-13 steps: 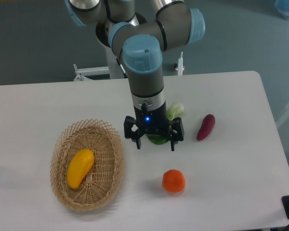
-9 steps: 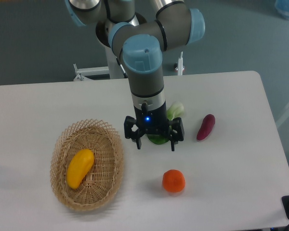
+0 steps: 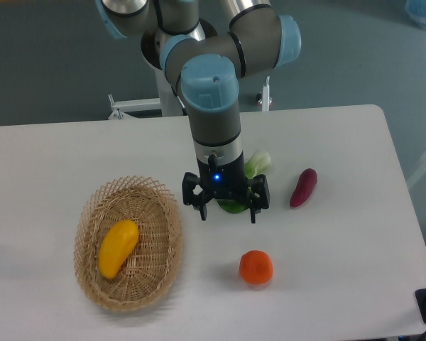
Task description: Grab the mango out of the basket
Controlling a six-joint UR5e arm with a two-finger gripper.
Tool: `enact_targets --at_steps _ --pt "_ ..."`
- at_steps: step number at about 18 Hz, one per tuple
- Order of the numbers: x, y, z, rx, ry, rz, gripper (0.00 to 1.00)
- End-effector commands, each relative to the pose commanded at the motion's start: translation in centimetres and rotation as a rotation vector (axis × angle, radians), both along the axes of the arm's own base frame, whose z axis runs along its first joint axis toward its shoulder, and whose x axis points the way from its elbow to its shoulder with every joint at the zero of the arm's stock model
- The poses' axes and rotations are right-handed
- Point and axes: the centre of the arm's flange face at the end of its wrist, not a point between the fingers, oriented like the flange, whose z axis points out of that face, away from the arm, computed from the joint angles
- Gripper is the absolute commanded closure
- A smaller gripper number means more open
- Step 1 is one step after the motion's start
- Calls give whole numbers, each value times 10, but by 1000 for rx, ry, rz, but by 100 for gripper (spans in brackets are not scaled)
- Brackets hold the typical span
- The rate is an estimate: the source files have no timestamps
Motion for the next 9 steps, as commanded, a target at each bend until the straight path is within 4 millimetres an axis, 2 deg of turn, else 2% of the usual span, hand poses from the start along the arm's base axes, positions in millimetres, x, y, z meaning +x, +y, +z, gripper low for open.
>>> enact_targets --at_steps 2,4,5,9 --pt "4 1 -6 -8 -9 0 0" --pt "15 8 -1 9 -12 25 0" --pt "34 18 -5 8 -21 16 0" --pt "90 39 -17 4 -51 -5 0"
